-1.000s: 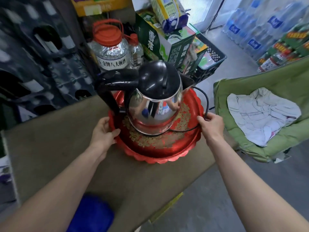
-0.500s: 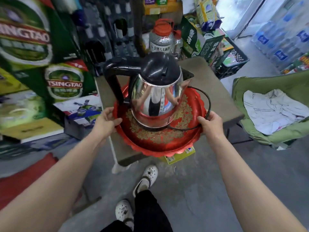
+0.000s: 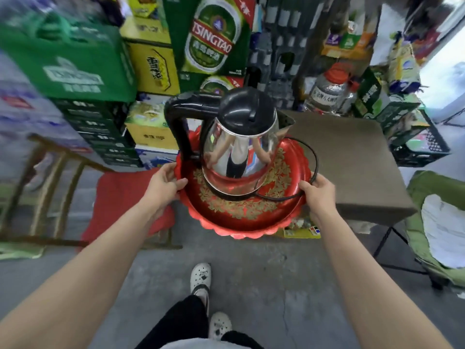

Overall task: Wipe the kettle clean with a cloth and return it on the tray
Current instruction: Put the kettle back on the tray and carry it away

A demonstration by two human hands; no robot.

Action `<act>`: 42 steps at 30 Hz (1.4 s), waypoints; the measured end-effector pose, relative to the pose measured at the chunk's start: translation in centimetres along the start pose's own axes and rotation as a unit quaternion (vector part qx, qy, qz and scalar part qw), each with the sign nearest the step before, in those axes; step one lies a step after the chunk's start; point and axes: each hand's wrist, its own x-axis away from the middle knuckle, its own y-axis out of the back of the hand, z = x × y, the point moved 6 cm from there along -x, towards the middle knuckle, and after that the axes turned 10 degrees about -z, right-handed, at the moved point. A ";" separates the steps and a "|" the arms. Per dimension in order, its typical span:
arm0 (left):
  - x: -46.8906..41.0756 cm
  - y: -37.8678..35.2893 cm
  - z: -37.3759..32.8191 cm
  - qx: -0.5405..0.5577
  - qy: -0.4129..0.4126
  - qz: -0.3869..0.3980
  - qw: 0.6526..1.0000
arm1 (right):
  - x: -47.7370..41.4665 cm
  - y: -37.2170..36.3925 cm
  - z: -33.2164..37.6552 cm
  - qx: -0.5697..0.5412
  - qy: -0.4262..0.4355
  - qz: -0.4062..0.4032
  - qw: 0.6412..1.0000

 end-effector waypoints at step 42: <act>10.6 82.8 12.1 0.149 0.029 -0.418 0.896 | 60.9 -65.7 8.3 0.075 0.210 0.422 0.879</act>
